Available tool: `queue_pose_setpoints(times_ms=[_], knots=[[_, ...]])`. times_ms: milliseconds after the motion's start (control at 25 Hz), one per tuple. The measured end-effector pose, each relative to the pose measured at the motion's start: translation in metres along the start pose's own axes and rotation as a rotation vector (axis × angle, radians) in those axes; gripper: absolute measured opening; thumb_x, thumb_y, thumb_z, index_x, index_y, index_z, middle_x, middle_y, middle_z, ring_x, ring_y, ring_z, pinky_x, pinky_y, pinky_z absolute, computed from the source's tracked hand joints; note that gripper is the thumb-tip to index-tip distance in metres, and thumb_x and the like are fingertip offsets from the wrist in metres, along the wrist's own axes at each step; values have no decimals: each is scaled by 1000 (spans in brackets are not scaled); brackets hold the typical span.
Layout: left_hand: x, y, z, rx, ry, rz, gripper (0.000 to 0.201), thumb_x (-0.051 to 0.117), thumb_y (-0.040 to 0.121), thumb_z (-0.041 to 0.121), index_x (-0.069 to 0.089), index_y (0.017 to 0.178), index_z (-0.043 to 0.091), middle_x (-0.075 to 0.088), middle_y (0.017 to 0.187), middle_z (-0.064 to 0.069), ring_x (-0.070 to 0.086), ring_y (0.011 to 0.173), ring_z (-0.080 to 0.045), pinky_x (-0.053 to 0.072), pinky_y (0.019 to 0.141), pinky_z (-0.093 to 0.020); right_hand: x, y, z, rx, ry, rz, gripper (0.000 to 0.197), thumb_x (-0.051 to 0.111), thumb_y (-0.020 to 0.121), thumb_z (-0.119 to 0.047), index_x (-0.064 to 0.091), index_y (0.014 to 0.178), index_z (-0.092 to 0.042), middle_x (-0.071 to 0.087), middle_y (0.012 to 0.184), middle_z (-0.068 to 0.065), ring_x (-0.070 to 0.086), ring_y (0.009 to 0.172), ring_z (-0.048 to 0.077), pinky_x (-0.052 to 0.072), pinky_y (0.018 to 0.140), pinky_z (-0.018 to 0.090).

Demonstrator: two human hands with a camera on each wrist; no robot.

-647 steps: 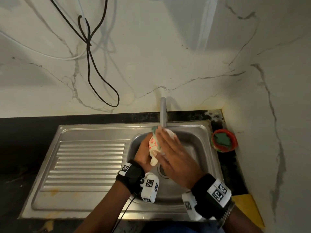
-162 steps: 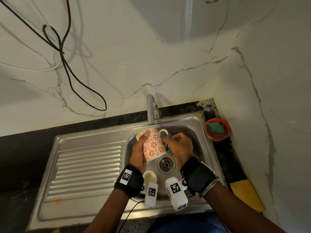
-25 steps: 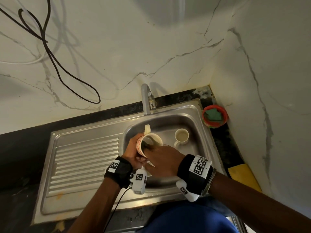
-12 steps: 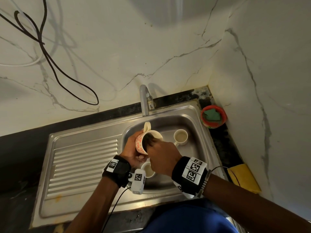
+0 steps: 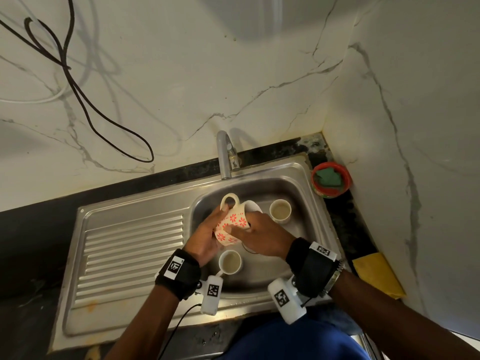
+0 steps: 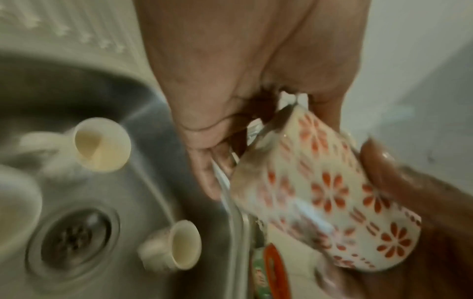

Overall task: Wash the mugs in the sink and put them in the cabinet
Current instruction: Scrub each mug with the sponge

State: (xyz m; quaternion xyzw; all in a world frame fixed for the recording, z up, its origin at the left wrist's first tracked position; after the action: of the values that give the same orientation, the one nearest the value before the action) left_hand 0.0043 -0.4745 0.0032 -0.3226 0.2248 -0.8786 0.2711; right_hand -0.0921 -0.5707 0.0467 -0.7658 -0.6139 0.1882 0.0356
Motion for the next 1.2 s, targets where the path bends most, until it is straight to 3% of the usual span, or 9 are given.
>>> queue_pose_setpoints(times_ms=[160,360,440,560,720,840,1000,1120,1200], knots=[[-10,1,20,242,709,-13,26,74,94,20,64,107,-1,75,106,-10,72,101,-22,59,85,-34,-12,-1,42,-13,-146,-50,45,73,90,-35,55,130,-22,72,123,-2,72,108,20,61,88,42],[16,5,-6,233,1000,-219,32,60,103,31,73,91,5,72,94,-9,69,90,-16,55,83,-29,-22,3,90,106,-80,115,49,78,78,-20,62,124,-18,74,115,2,72,106,21,59,92,50],[9,14,-29,131,921,-172,27,60,104,23,72,93,2,73,95,-7,72,93,-17,60,86,-33,-28,6,104,156,-51,156,42,80,76,-22,66,115,-20,75,103,0,73,96,19,61,86,48],[-8,31,-68,-65,590,47,13,62,102,10,65,96,0,70,96,-6,70,100,-17,58,97,-46,-39,1,122,217,-139,218,24,81,86,-24,70,108,-19,71,91,-4,66,80,11,55,75,32],[-21,62,-117,-248,445,105,7,64,100,5,68,98,10,68,101,-8,63,106,-22,54,96,-38,-63,-17,151,325,-175,306,18,75,89,-24,70,106,-20,72,101,0,65,91,18,45,76,26],[-22,90,-149,-301,442,89,9,66,99,4,70,106,8,71,108,-12,65,108,-22,56,90,-29,-75,-32,173,412,-116,317,18,77,85,-22,63,85,-33,75,96,-1,72,92,22,59,83,39],[-16,117,-177,-297,442,-9,9,79,87,9,80,89,17,77,91,-1,61,77,-11,49,67,-17,-77,-42,186,446,-35,326,24,79,84,-16,61,81,-31,72,86,-1,74,88,25,62,83,47],[-16,120,-184,-257,726,-32,18,72,93,2,74,110,8,72,100,5,63,92,-5,47,78,-10,-75,-43,194,475,3,350,19,80,84,-16,64,83,-27,72,84,0,74,87,25,61,79,44],[-23,118,-187,-220,897,-107,9,73,95,13,73,103,17,69,107,6,61,100,-5,44,91,-15,-72,-43,196,488,20,349,15,80,86,-15,67,89,-23,74,88,2,73,88,24,60,76,38]])
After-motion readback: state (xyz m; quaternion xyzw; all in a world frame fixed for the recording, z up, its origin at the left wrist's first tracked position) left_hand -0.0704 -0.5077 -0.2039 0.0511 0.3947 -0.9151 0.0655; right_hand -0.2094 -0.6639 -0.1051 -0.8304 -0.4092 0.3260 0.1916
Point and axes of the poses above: each hand's wrist, its own y-axis towards the middle knuckle, its own x-axis out of the palm, z = x × y, the point moved 7 cm from there along y, towards the middle knuckle
